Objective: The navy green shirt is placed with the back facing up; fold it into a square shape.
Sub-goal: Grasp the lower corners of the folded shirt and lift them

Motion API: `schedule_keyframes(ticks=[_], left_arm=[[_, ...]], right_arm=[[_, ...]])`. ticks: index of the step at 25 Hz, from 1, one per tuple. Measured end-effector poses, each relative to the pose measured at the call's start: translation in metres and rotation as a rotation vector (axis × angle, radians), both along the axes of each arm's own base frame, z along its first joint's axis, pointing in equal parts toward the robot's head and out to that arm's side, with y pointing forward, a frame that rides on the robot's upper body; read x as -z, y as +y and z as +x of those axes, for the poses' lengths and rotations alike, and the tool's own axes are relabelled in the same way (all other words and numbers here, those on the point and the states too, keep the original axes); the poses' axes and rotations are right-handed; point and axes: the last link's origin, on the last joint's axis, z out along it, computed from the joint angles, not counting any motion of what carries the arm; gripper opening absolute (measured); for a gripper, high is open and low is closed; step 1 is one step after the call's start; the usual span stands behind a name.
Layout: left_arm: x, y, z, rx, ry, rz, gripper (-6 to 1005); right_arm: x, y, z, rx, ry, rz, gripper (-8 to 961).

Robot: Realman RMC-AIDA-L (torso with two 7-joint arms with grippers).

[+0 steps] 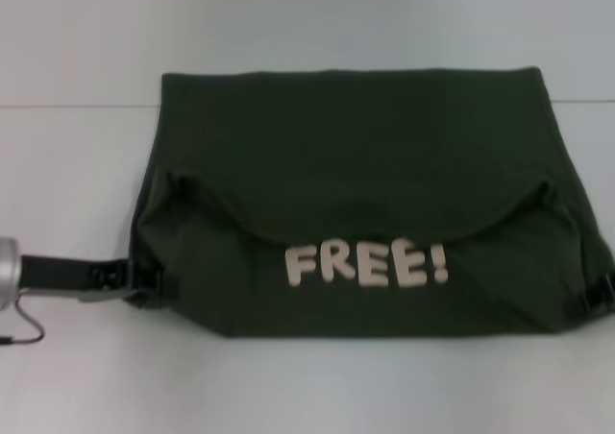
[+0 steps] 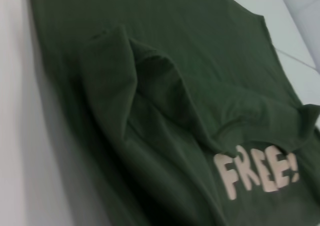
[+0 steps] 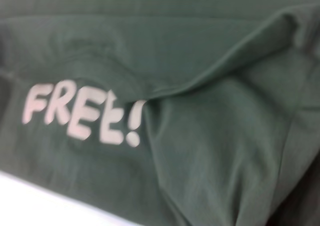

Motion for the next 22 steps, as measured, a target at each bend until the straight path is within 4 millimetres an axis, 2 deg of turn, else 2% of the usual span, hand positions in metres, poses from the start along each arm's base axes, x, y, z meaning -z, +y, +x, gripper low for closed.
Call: schedule_keyframes(ticks=[7,8,9,10,13,16,18,22], left_arm=[[-0.029,-0.049,-0.009,-0.014,-0.115,-0.133,33],[-0.031,-0.055,-0.009,-0.012,-0.121,-0.165,33],[-0.034,-0.071,-0.009,0.001,-0.127,-0.254,33],[-0.034,-0.071,-0.009,0.001,-0.127,-0.254,33],[-0.033,-0.090,-0.011,0.000,-0.120,-0.369,34],[-0.031,-0.104,-0.019,-0.038,-0.064,-0.455,34],[-0.030,-0.105,-0.020,-0.040,-0.056,-0.468,34],[-0.030,-0.092,-0.008,0.026,-0.119,-0.410,34]], right_arm=[[-0.002,-0.055,0.010,-0.038,0.096,-0.252,37],[-0.003,-0.063,0.012,-0.046,0.111,-0.286,37],[-0.003,-0.071,0.013,-0.055,0.123,-0.318,37],[-0.003,-0.077,0.016,-0.061,0.128,-0.341,37],[-0.003,-0.092,0.024,-0.071,0.132,-0.390,37],[-0.001,-0.100,0.029,-0.069,0.133,-0.407,36],[0.000,-0.101,0.031,-0.070,0.135,-0.403,36],[-0.002,-0.092,0.030,-0.069,0.152,-0.325,36]])
